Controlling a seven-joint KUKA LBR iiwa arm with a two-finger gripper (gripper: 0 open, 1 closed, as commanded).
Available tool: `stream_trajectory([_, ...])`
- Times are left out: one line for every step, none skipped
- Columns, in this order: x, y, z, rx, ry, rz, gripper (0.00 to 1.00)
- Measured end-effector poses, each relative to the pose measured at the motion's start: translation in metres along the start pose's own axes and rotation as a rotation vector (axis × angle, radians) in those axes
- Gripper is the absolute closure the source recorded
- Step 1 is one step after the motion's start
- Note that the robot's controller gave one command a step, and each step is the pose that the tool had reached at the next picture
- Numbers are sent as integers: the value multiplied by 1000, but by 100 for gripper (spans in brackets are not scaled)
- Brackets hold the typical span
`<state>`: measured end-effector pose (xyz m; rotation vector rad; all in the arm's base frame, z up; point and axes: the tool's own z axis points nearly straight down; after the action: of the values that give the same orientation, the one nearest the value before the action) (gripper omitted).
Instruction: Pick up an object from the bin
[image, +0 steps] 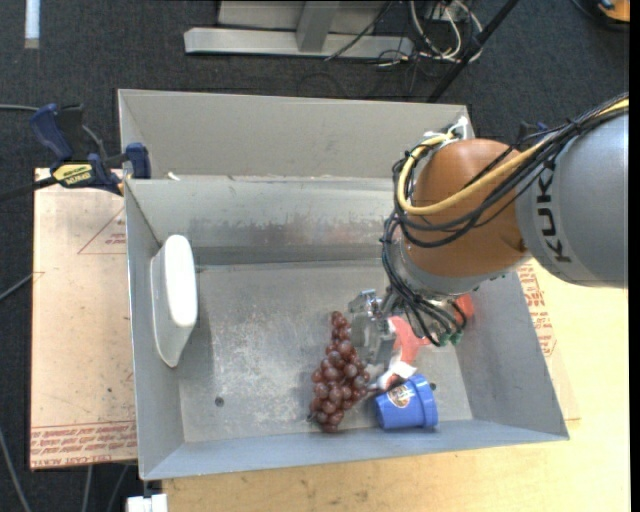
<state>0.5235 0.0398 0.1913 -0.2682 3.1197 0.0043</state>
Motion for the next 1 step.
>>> stream_trajectory([-1, 2, -33, -1, 9, 0, 100])
